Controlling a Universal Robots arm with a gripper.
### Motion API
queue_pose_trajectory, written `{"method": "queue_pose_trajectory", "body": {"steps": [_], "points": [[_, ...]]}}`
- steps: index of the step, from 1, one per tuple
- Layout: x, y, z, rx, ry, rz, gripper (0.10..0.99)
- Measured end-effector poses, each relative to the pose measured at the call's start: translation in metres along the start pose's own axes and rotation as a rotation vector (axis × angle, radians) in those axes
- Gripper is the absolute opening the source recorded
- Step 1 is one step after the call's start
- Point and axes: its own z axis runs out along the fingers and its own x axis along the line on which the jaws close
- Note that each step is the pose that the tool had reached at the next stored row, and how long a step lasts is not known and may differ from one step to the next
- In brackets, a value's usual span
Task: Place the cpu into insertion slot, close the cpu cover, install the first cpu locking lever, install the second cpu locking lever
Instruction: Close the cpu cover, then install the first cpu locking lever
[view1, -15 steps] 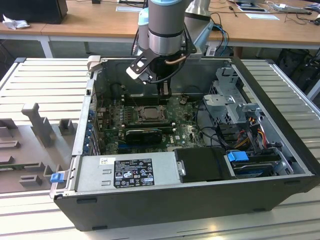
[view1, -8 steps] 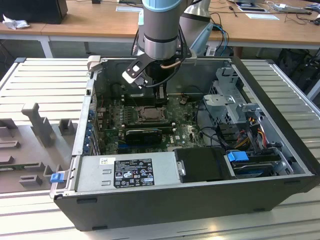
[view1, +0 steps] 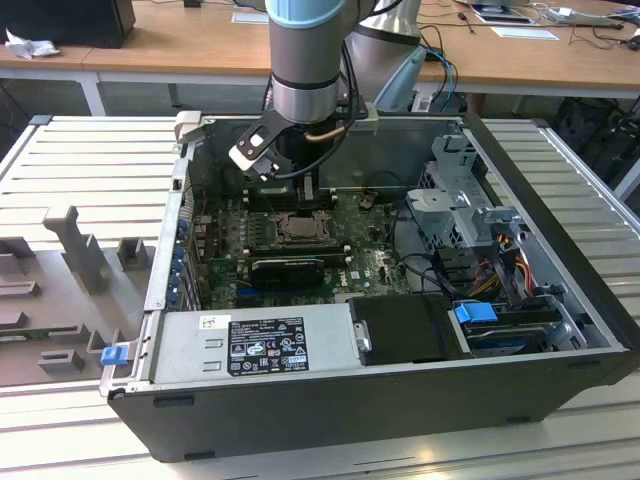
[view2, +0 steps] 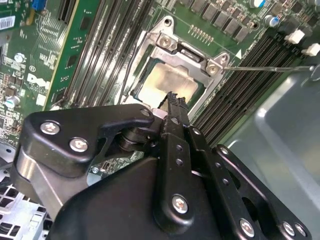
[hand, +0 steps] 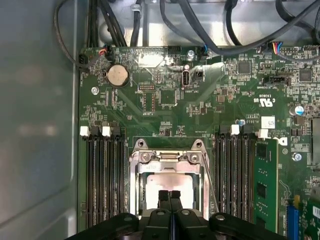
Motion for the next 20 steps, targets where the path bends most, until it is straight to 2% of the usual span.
{"method": "queue_pose_trajectory", "body": {"steps": [4, 12, 20], "points": [[0.0, -0.0028, -0.0001, 0.0, 0.0, 0.0, 0.106], [0.0003, -0.0026, -0.0059, 0.0, 0.0001, 0.0, 0.106], [0.0002, -0.0026, -0.0066, 0.0, 0.0, 0.0, 0.106]]}}
